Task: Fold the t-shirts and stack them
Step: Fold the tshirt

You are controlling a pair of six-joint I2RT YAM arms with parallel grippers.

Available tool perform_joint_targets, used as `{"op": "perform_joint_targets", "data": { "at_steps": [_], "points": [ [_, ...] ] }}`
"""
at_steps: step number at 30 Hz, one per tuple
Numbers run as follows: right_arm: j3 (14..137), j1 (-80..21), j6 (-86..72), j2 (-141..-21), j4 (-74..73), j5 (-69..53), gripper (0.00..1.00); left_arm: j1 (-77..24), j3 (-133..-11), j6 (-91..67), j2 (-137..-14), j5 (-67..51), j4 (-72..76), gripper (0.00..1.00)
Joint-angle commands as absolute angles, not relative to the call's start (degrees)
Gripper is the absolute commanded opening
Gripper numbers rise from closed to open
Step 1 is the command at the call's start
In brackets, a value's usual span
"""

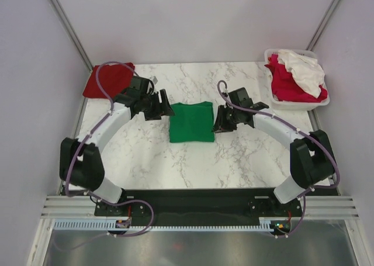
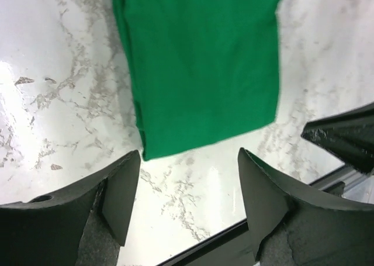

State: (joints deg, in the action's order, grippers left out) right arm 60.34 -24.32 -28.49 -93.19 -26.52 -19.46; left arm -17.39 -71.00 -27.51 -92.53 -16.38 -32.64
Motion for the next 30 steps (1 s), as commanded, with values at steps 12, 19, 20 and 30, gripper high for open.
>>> {"op": "perform_joint_targets", "data": {
  "at_steps": [12, 19, 20, 30],
  "points": [
    [69.61, -29.36, -30.68, -104.40, -17.31, -30.41, 0.00, -30.50, -66.71, -35.59, -97.28, -18.46, -21.81, 0.61],
    [62.33, -23.74, -27.07, -109.16, -15.74, -28.66, 0.00, -30.32, -62.68, -34.81, -104.15, -14.86, -21.01, 0.57],
    [60.40, -22.43, -26.72, -108.73, -15.47, -28.30, 0.00, -30.32, -61.88, -34.63, -103.80, -14.33, -20.92, 0.57],
    [56.78, -20.48, -25.49, -103.72, -16.34, -31.11, 0.00, -30.06, -57.39, -32.52, -98.27, -14.68, -21.44, 0.64]
  ]
}}
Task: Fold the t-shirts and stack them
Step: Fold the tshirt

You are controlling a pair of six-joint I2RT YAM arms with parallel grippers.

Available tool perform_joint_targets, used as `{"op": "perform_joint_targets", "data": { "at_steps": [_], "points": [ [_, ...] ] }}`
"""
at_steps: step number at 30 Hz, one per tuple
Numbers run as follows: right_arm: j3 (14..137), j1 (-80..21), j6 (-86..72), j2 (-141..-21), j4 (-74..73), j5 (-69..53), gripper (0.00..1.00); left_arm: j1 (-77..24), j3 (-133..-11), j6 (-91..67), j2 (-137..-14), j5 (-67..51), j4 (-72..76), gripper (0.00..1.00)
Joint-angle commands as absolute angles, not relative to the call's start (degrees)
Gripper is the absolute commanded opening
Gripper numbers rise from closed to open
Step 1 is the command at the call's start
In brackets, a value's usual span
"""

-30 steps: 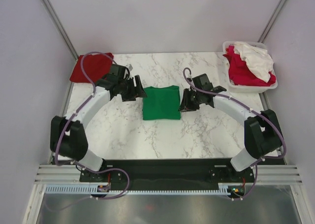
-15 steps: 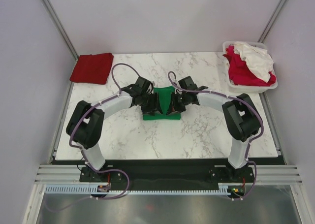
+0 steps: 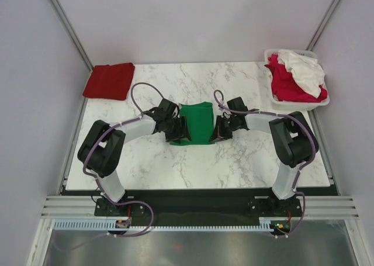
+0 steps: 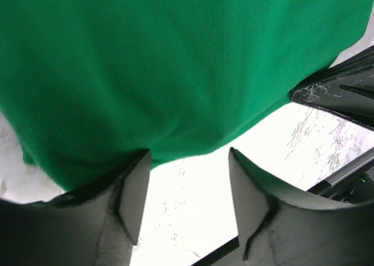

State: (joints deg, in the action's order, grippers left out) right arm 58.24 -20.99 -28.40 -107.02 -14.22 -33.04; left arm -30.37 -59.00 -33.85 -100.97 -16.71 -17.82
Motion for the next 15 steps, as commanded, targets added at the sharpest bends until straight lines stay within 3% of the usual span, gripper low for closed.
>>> {"op": "perform_joint_targets", "data": {
  "at_steps": [1, 3, 4, 7, 10, 15],
  "points": [
    [56.52, -20.48, -25.05, -102.58, -16.87, -31.11, 0.04, -29.97, -58.26, -32.43, -95.56, -14.76, -22.92, 0.67],
    [56.69, -20.48, -24.18, -98.63, -20.80, -27.97, 0.17, -29.97, -59.67, -32.08, -92.83, -14.33, -25.30, 0.76],
    [56.95, -20.48, -23.73, -97.05, -22.40, -25.95, 0.40, -29.97, -61.50, -31.47, -90.81, -13.72, -26.53, 0.78],
    [58.79, -20.57, -22.33, -89.85, -28.11, -18.84, 0.64, -28.92, -65.20, -29.80, -87.81, -12.31, -30.14, 0.84],
    [56.79, -20.65, -23.90, -83.70, -28.57, -14.34, 0.73, -25.67, -68.28, -28.48, -87.10, -11.25, -31.02, 0.88],
    [46.69, -21.97, -30.83, -77.00, -18.93, -14.24, 0.78, -17.43, -73.12, -26.81, -90.24, -11.60, -30.50, 0.96]
  ]
}}
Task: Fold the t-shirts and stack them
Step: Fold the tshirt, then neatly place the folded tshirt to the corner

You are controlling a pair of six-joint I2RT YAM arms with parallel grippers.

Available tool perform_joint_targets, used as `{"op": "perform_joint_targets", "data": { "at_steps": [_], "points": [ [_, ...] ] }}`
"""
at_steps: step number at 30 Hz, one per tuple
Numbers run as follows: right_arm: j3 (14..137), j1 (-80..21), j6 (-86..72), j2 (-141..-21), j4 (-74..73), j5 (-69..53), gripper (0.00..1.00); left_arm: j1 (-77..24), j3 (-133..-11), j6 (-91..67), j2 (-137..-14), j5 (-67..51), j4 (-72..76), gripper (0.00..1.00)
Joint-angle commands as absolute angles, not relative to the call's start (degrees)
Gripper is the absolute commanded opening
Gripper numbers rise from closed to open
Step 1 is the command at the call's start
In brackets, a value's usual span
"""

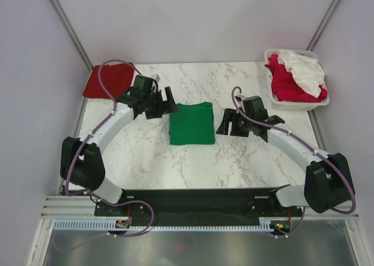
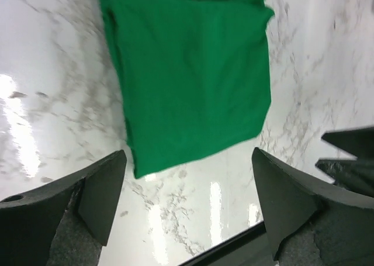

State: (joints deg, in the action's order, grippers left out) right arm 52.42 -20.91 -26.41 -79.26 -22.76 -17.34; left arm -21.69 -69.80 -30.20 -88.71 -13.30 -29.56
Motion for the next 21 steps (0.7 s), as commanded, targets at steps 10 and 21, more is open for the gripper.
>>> {"op": "perform_joint_targets", "data": {
  "at_steps": [10, 21],
  "points": [
    [28.93, -26.10, -36.21, -77.25, -0.36, -18.01, 0.86, -13.89, -84.38, -25.75, -110.64, -19.75, -23.15, 0.97],
    [25.32, -27.25, -35.24, -77.52, 10.80, -21.09, 0.91, -14.59, -79.10, -29.88, -118.29, -24.25, -16.79, 0.87]
  ]
}}
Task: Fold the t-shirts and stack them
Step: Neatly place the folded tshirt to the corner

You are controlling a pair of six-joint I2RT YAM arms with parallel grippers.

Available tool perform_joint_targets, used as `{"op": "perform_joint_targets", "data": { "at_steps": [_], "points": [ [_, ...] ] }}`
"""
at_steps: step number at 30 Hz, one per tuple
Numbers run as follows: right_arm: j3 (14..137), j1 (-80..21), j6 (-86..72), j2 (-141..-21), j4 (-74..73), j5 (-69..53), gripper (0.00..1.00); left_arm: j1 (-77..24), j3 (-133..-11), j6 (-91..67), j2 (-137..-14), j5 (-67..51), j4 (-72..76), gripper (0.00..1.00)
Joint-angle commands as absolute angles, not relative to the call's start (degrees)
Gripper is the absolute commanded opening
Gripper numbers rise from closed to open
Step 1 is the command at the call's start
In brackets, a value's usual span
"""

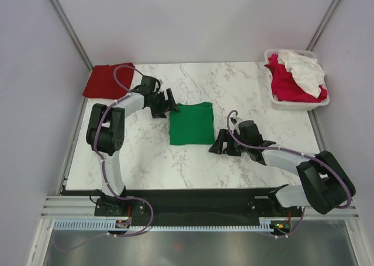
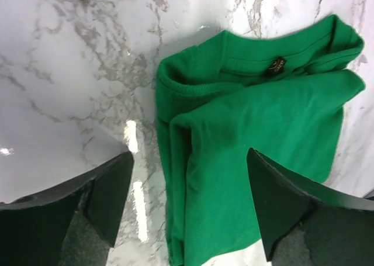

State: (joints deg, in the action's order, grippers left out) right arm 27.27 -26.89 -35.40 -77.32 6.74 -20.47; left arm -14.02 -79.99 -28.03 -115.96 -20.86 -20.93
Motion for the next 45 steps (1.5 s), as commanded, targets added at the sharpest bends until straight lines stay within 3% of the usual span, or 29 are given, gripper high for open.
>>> {"op": "perform_joint_targets", "data": {
  "at_steps": [1, 6, 8, 9, 10, 11, 12, 25, 45],
  "points": [
    [24.88, -27.25, -35.33, -77.26, 11.07, -21.09, 0.91, -14.85, -79.01, -30.14, -118.74, -24.43, -16.35, 0.84],
    [24.43, -27.16, -35.24, -77.08, 12.13, -21.27, 0.91, -18.36, -79.54, -31.29, -121.63, -23.47, -15.21, 0.78],
    [24.35, -27.25, -35.24, -77.26, 12.39, -21.36, 0.91, -19.42, -80.59, -31.73, -122.60, -23.73, -15.03, 0.69],
    [24.35, -27.25, -35.07, -77.34, 12.39, -21.36, 0.91, -19.68, -81.64, -32.08, -123.30, -24.08, -14.94, 0.61],
    [24.35, -27.16, -35.07, -77.52, 12.48, -21.44, 0.91, -19.86, -82.09, -32.25, -124.09, -24.52, -14.85, 0.35],
    [24.35, -27.16, -35.16, -77.52, 12.48, -21.45, 0.91, -20.12, -82.52, -32.43, -124.54, -24.78, -14.94, 0.24],
    [24.35, -27.16, -35.07, -77.43, 12.48, -21.53, 0.91, -20.13, -83.14, -32.78, -124.63, -24.96, -14.85, 0.03],
    [22.24, -27.16, -35.33, -74.62, 14.33, -21.36, 0.91, -16.44, -91.40, -29.27, -120.06, -27.59, -19.41, 0.02],
    [22.76, -26.98, -34.63, -76.28, 14.59, -22.94, 0.91, 2.09, -135.16, -12.66, -136.93, -27.16, -53.34, 0.02]
  ]
}}
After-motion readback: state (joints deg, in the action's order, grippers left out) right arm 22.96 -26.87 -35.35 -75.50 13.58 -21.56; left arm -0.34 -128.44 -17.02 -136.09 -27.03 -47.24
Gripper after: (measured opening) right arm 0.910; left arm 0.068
